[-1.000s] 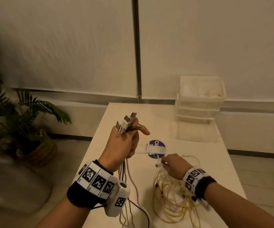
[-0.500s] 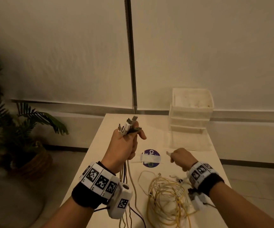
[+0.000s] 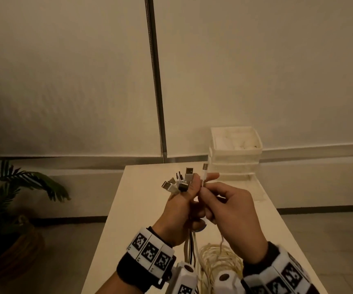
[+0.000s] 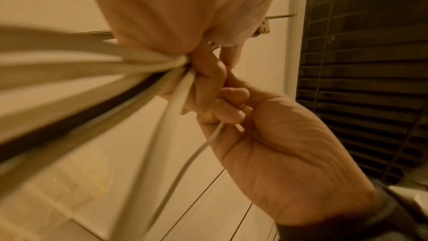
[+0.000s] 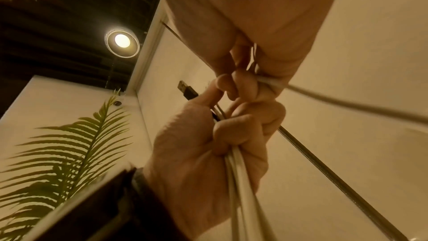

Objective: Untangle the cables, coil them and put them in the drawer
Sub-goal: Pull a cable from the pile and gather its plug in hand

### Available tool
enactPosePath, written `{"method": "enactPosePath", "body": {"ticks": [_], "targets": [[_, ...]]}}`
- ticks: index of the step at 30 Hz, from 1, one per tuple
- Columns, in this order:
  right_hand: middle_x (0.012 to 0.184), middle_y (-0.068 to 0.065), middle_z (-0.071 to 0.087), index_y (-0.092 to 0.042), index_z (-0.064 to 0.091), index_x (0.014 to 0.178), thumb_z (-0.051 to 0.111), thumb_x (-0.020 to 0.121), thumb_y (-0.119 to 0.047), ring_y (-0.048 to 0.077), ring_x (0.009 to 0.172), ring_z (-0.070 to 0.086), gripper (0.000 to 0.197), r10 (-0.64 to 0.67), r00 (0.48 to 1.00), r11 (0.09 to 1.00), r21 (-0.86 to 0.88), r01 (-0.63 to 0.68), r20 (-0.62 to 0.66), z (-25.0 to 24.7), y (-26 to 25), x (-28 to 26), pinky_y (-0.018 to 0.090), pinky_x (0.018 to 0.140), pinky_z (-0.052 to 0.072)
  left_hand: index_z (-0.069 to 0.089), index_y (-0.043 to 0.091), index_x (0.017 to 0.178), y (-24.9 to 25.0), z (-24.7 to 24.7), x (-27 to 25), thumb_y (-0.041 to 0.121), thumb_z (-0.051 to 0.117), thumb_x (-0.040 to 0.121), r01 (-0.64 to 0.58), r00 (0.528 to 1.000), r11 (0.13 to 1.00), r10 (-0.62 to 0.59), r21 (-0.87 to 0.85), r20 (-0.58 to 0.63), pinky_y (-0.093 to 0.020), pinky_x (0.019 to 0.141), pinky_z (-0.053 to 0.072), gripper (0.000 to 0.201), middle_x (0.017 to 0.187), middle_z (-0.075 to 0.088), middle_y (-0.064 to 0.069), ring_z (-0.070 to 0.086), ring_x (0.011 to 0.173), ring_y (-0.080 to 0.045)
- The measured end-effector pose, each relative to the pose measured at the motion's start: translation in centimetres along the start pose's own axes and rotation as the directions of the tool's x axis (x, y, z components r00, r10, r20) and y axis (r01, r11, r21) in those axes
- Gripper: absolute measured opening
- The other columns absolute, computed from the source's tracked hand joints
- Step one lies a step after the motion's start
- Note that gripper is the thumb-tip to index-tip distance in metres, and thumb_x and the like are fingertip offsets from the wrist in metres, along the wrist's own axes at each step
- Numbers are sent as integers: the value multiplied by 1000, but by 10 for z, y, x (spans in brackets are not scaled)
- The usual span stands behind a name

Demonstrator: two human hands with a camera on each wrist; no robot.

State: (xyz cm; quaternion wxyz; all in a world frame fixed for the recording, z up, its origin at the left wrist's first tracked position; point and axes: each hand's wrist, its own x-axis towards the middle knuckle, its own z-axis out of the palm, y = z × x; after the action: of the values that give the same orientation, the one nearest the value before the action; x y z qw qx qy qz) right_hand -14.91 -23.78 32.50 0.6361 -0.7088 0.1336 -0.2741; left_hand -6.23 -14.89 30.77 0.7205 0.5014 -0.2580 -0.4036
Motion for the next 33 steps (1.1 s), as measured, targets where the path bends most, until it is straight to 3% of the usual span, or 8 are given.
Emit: {"method": "enactPosePath", "body": {"ticks": [4,7,13,20,25,27,29,33], "targets": [[47,-9,58,-12,75,82,65,89,-14,3,41,52,12,10,998,1000,13,-9,-64,10,-6,-3,18,39,40,64,25,126,5,-9,-3,65,55,78,5,999,1000,-4,-12,48,-25,46,16,63,87,55,-7,34,51,-8],[48,-9,60,-13,76,82,65,89,-14,4,42,54,13,15,998,1000,-17,-16,-55,12,-4,-2,17,42,41,64,26,125,7,-12,-7,58,53,84,-7,998,1000,5,29,65,-25,47,17,53,93,50,-17,40,51,-9],[73,-8,71,-21,76,88,65,84,-4,1,69,65,21,-173,983,925,-351,145,-52,5,2,-5,6,57,47,65,17,121,5,6,-2,44,58,88,-36,999,997,33,74,31,-23,43,24,43,75,53,-5,38,48,-12],[61,-9,68,-19,76,86,68,84,-8,3,53,61,15,-115,993,976,-186,117,19,-21,1,-4,14,54,46,72,15,108,8,27,5,31,38,103,-59,992,979,79,196,-97,-21,44,32,38,73,61,-5,48,49,-16],[57,-3,63,-13,74,87,61,92,-17,1,48,53,15,-41,971,982,-170,83,236,-40,15,-15,12,52,40,49,12,66,41,8,13,29,34,103,-264,906,960,280,93,-317,-31,59,43,44,64,55,-2,49,62,-18],[53,-10,58,-10,72,83,56,95,-17,1,48,50,21,43,950,970,-239,33,308,-55,32,-13,13,53,38,37,17,60,62,-6,10,41,39,97,-342,892,939,309,-45,-331,-26,52,43,44,55,47,-1,45,51,-16],[51,-9,52,-10,69,77,54,97,-18,6,50,45,26,109,931,951,-310,5,348,-72,53,-7,22,55,37,31,20,58,84,-18,3,51,43,89,-390,881,916,345,-88,-323,-17,39,26,45,50,29,4,27,41,-10],[52,-7,48,-17,67,69,56,96,-20,11,51,41,29,156,929,931,-365,-24,336,-93,83,5,30,56,36,27,21,61,112,-32,-17,52,45,87,-453,817,881,471,134,-334,-13,37,18,44,49,25,7,21,39,-7]]}}
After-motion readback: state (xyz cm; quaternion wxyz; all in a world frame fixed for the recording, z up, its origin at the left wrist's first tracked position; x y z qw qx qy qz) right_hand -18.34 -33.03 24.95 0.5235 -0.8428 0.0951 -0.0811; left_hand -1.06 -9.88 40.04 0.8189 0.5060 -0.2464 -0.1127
